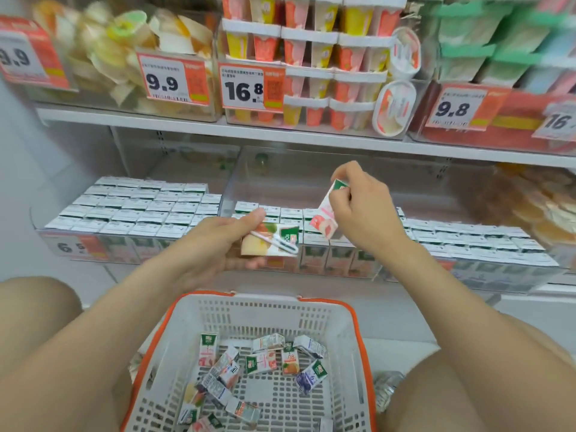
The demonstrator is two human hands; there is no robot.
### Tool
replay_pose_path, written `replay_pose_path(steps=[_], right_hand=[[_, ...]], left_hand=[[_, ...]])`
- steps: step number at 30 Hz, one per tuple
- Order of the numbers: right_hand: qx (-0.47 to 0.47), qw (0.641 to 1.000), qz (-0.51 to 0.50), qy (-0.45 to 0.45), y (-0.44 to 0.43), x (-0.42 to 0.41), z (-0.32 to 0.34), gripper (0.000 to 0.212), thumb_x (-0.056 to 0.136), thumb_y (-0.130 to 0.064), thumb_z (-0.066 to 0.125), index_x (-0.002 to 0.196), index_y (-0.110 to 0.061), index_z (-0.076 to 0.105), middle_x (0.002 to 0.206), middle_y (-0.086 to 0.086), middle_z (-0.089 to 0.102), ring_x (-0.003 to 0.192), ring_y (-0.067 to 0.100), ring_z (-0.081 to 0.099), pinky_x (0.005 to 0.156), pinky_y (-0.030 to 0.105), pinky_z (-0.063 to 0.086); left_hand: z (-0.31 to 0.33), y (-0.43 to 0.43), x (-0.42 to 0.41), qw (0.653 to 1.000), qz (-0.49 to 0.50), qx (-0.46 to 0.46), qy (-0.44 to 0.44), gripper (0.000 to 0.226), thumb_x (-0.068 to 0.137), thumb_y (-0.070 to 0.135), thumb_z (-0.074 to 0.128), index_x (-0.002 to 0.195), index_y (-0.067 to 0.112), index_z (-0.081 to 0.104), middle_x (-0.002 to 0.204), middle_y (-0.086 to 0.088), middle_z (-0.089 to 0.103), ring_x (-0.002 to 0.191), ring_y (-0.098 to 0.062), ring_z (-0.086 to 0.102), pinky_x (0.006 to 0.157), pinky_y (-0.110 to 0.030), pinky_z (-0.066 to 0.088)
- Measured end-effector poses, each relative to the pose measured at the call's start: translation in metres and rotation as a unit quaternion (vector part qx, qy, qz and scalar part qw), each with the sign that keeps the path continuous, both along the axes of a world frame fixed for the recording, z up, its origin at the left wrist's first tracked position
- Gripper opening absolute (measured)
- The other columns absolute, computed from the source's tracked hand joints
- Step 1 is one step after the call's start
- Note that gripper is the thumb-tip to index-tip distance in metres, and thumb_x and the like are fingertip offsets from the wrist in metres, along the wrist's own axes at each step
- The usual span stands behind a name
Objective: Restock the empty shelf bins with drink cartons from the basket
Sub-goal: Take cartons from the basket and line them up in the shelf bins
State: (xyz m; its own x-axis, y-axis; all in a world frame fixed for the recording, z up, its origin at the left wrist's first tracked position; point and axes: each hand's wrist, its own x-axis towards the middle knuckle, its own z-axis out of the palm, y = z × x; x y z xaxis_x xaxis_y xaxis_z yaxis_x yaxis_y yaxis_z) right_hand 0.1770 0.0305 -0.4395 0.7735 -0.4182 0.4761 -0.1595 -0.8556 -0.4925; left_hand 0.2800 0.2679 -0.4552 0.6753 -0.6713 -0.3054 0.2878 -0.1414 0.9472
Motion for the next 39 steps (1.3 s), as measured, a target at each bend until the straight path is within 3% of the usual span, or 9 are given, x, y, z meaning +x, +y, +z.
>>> replay_pose_path(steps=[5, 15, 18, 20, 23, 25, 29, 33, 39], right_hand=[[-0.023, 0.999, -0.03, 0.033, -0.021, 0.02, 0.012, 0.026, 0.091, -0.03, 0.039, 0.113, -0.023, 0.051, 0.1, 0.007, 0.062, 0.087, 0.031, 0.056, 0.07, 0.044, 0.051], [0.051, 0.996, -0.072, 0.02, -0.046, 0.02, 0.022, 0.022, 0.088, -0.032, 0.042, 0.104, -0.024, 0.055, 0.086, 0.004, 0.064, 0.084, 0.029, 0.06, 0.072, 0.047, 0.054], [0.055, 0.995, -0.077, 0.034, -0.054, 0.01, 0.023, 0.023, 0.087, -0.033, 0.042, 0.104, -0.025, 0.055, 0.089, 0.003, 0.065, 0.084, 0.029, 0.061, 0.072, 0.048, 0.055], [0.053, 0.995, -0.077, 0.042, -0.058, 0.003, 0.023, 0.024, 0.087, -0.034, 0.042, 0.104, -0.025, 0.055, 0.09, 0.003, 0.065, 0.085, 0.03, 0.061, 0.073, 0.048, 0.056], [0.052, 0.994, -0.083, 0.041, -0.065, -0.006, 0.023, 0.02, 0.09, -0.03, 0.046, 0.106, -0.024, 0.056, 0.09, 0.003, 0.066, 0.086, 0.029, 0.061, 0.074, 0.047, 0.056], [0.053, 0.994, -0.088, 0.032, -0.068, -0.011, 0.023, 0.02, 0.09, -0.03, 0.048, 0.106, -0.025, 0.057, 0.091, 0.002, 0.066, 0.086, 0.029, 0.062, 0.075, 0.047, 0.056], [0.046, 0.994, -0.1, 0.028, -0.076, -0.019, 0.022, 0.024, 0.088, -0.033, 0.05, 0.11, -0.025, 0.057, 0.098, 0.003, 0.067, 0.091, 0.028, 0.061, 0.078, 0.046, 0.056], [0.019, 0.992, -0.117, 0.039, -0.083, -0.024, 0.023, 0.027, 0.089, -0.033, 0.051, 0.114, -0.023, 0.057, 0.101, 0.005, 0.067, 0.089, 0.03, 0.061, 0.074, 0.043, 0.056], [0.015, 0.991, -0.122, 0.044, -0.083, -0.025, 0.025, 0.029, 0.088, -0.032, 0.053, 0.116, -0.024, 0.058, 0.104, 0.003, 0.066, 0.093, 0.03, 0.061, 0.075, 0.043, 0.055]], left_hand=[[0.014, -0.018, 0.009, 0.984, 0.008, -0.075, 0.162, 0.04, 0.086, 0.034, 0.075, 0.113, 0.005, 0.071, 0.116, -0.021, 0.075, 0.094, -0.03, 0.076, 0.078, -0.035, 0.066], [0.007, -0.059, 0.002, 0.963, -0.043, -0.129, 0.233, 0.046, 0.087, 0.013, 0.064, 0.129, -0.006, 0.06, 0.127, -0.037, 0.065, 0.113, -0.051, 0.069, 0.096, -0.06, 0.055], [0.014, -0.072, 0.002, 0.984, -0.102, -0.072, 0.125, 0.017, 0.088, 0.007, 0.067, 0.102, 0.014, 0.059, 0.121, -0.027, 0.072, 0.111, -0.043, 0.071, 0.103, -0.062, 0.052], [0.016, -0.085, 0.003, 0.995, -0.103, -0.001, -0.017, 0.028, 0.086, -0.002, 0.074, 0.093, 0.018, 0.056, 0.102, -0.02, 0.076, 0.089, -0.035, 0.072, 0.1, -0.062, 0.055], [0.022, -0.11, -0.002, 0.976, -0.131, 0.047, -0.169, 0.042, 0.084, 0.0, 0.08, 0.11, 0.027, 0.06, 0.07, 0.001, 0.071, 0.067, -0.025, 0.055, 0.078, -0.045, 0.057], [0.025, -0.13, -0.008, 0.972, -0.156, 0.039, -0.173, 0.044, 0.092, 0.013, 0.077, 0.128, 0.034, 0.062, 0.064, 0.01, 0.063, 0.062, -0.017, 0.047, 0.066, -0.035, 0.046], [0.016, -0.171, -0.012, 0.987, -0.126, -0.001, -0.101, 0.016, 0.106, 0.02, 0.056, 0.12, 0.015, 0.06, 0.083, -0.004, 0.052, 0.069, -0.02, 0.042, 0.07, -0.037, 0.04], [0.006, -0.196, -0.009, 0.995, -0.046, -0.014, -0.087, 0.033, 0.102, 0.017, 0.043, 0.134, 0.024, 0.051, 0.103, -0.013, 0.056, 0.08, -0.026, 0.049, 0.066, -0.037, 0.041], [-0.006, -0.203, 0.005, 0.961, 0.031, -0.01, -0.275, 0.043, 0.083, 0.013, 0.08, 0.114, 0.028, 0.055, 0.11, -0.006, 0.066, 0.072, -0.021, 0.069, 0.063, -0.033, 0.061]])
